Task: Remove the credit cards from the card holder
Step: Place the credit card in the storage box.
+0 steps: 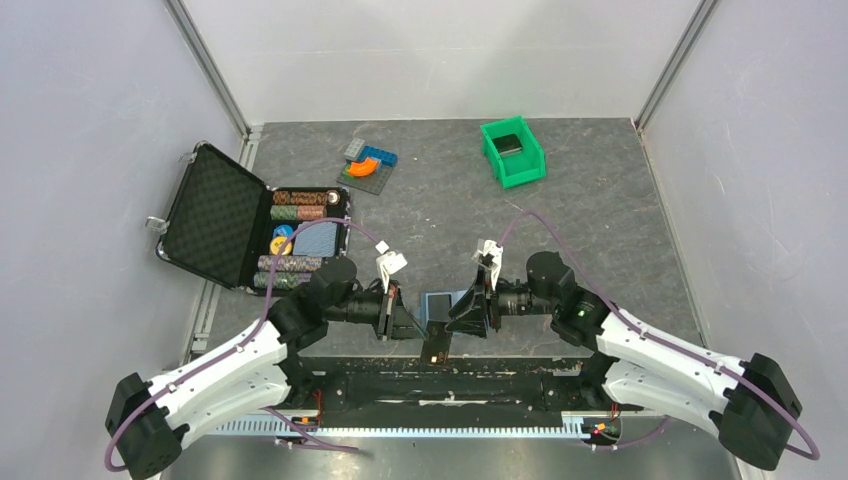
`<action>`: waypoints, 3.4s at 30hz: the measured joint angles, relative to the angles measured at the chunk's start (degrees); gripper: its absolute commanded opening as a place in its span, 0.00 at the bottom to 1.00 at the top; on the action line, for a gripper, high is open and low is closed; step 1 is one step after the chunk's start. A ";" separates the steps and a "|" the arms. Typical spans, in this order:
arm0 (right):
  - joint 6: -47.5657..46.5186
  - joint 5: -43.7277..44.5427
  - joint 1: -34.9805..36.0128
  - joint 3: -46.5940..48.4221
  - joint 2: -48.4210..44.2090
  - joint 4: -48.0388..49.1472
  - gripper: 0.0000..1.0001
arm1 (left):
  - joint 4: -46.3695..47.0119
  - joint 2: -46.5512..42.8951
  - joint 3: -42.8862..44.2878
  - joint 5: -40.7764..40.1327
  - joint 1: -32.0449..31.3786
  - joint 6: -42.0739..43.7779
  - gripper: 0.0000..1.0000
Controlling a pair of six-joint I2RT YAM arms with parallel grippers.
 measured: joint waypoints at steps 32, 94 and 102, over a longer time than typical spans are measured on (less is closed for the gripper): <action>4.57 -5.27 -1.95 -3.17 -0.92 6.34 0.00 | -3.10 0.63 3.26 -1.25 0.11 4.02 0.80; -0.20 29.44 -42.40 71.01 78.47 3.15 0.00 | -30.91 -10.49 14.21 -41.66 0.11 14.99 1.00; 2.27 26.86 -42.71 73.07 81.50 2.84 0.00 | -30.84 -9.99 14.21 -40.24 0.11 15.02 1.00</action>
